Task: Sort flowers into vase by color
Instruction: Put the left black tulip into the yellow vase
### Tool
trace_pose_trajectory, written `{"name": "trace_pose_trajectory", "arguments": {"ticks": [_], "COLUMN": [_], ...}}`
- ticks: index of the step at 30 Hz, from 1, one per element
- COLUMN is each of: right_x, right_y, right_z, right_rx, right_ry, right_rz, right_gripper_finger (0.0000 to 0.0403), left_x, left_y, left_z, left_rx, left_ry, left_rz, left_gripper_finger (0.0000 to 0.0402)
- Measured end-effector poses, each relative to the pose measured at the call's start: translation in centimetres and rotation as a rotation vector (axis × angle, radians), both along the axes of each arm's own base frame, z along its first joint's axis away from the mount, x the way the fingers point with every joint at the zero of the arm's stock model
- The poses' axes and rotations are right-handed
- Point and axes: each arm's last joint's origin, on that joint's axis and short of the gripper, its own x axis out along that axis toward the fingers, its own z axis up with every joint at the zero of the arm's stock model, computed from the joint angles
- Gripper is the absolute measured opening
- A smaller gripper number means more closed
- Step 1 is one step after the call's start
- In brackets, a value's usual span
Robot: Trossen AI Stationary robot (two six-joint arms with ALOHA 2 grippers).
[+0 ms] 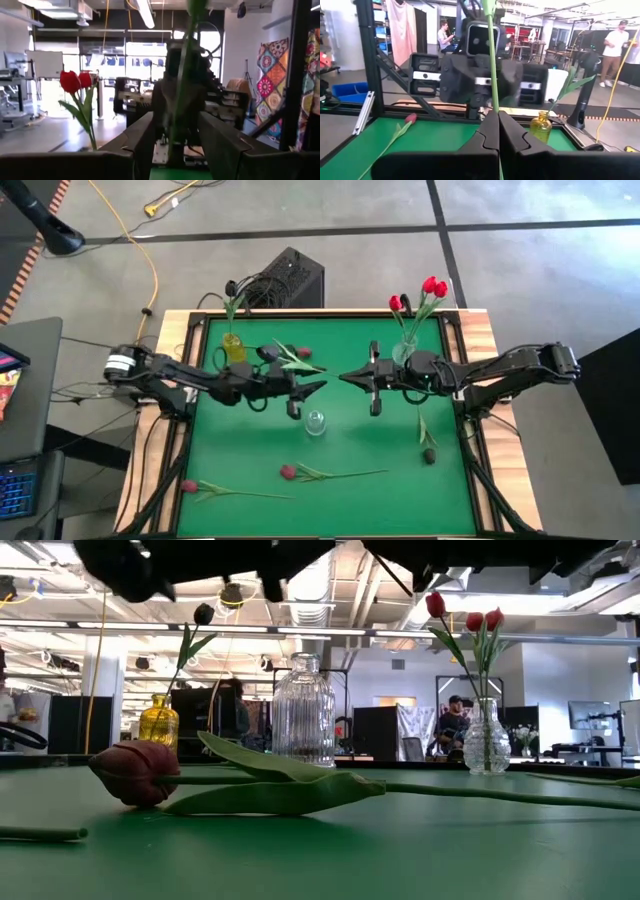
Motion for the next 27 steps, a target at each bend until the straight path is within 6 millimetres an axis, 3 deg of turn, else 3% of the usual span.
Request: {"name": "trace_pose_trajectory", "arguments": {"ticks": [21, 27], "right_x": [0.0, 0.0], "right_y": [0.1, 0.1], "right_z": [-0.2, -0.2], "right_rx": [-0.019, -0.019], "right_ry": [0.026, 0.027], "right_rz": [0.001, 0.000], "right_gripper_finger": [0.0019, 0.0020], "left_x": [0.3, 0.3], "left_y": [-0.1, -0.1], "left_z": [1.2, 1.3], "left_rx": [0.049, 0.051], "left_ry": [-0.049, -0.053], "left_rz": [-0.029, -0.037], "left_gripper_finger": [0.0138, 0.0094]}}
